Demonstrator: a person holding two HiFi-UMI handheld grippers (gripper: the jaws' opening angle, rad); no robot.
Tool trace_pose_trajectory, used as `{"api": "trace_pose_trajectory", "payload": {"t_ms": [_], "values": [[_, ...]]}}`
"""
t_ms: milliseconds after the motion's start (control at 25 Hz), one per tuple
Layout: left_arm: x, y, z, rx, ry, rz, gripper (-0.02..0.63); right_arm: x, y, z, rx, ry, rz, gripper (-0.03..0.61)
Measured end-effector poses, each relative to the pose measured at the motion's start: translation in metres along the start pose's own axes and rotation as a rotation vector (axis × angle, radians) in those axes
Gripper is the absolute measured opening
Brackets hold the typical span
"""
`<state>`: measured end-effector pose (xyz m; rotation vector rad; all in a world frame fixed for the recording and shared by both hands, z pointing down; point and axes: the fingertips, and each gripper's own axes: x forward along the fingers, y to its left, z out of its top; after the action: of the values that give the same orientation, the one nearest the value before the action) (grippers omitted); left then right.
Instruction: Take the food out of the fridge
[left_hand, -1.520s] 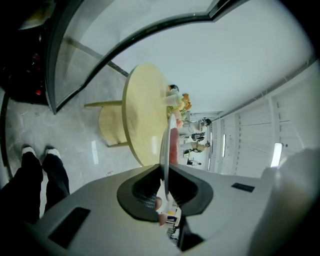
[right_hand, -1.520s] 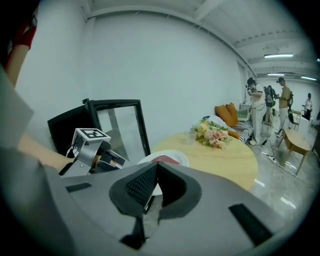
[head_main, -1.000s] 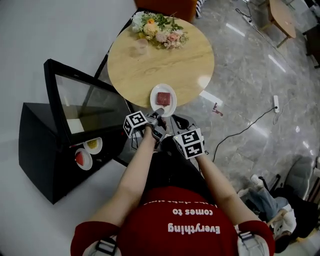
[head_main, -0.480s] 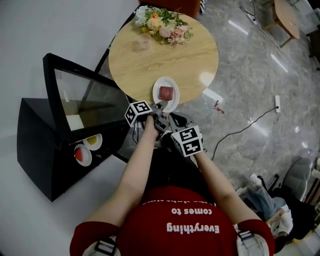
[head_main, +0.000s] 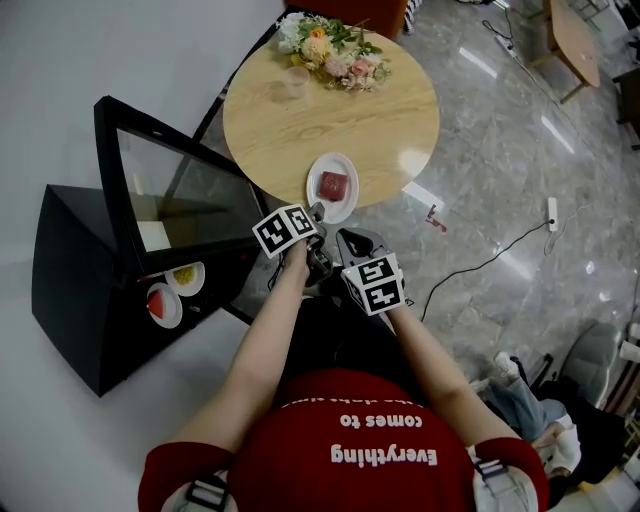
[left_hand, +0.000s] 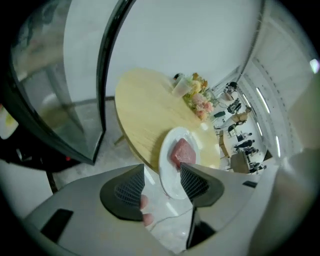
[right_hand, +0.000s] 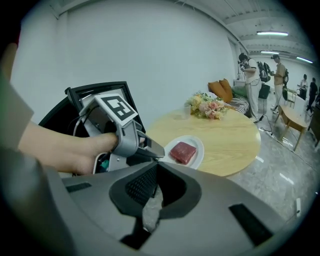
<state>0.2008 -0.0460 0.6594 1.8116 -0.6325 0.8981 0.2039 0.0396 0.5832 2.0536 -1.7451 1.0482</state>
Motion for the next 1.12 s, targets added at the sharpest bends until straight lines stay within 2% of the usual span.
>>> {"api": "trace_pose_trajectory", "payload": {"t_ms": [80, 160, 240, 480, 600, 840, 1000, 1120], "values": [[-0.02, 0.001, 0.009, 0.09, -0.078, 0.028, 0.179, -0.003, 0.005, 0.002, -0.005, -0.007, 0.003, 0.011], [-0.039, -0.003, 0.011, 0.152, -0.133, 0.012, 0.067, -0.006, 0.01, 0.003, -0.009, -0.013, 0.006, 0.011], [-0.059, -0.009, 0.013, 0.221, -0.189, -0.021, 0.014, -0.008, 0.018, 0.005, -0.019, -0.024, 0.007, 0.011], [-0.123, -0.035, 0.008, 0.454, -0.335, -0.112, 0.009, -0.026, 0.051, 0.031, -0.064, -0.136, -0.013, 0.011], [-0.159, -0.049, 0.008, 0.538, -0.43, -0.154, 0.008, -0.043, 0.068, 0.047, -0.085, -0.175, -0.013, 0.011], [-0.231, -0.052, 0.009, 0.592, -0.584, -0.209, 0.006, -0.066, 0.117, 0.068, -0.195, -0.244, 0.075, 0.011], [-0.258, -0.035, 0.004, 0.626, -0.625, -0.176, 0.006, -0.061, 0.157, 0.083, -0.267, -0.273, 0.151, 0.011], [-0.275, -0.013, 0.003, 0.603, -0.659, -0.126, 0.006, -0.053, 0.186, 0.082, -0.311, -0.26, 0.204, 0.011]]}}
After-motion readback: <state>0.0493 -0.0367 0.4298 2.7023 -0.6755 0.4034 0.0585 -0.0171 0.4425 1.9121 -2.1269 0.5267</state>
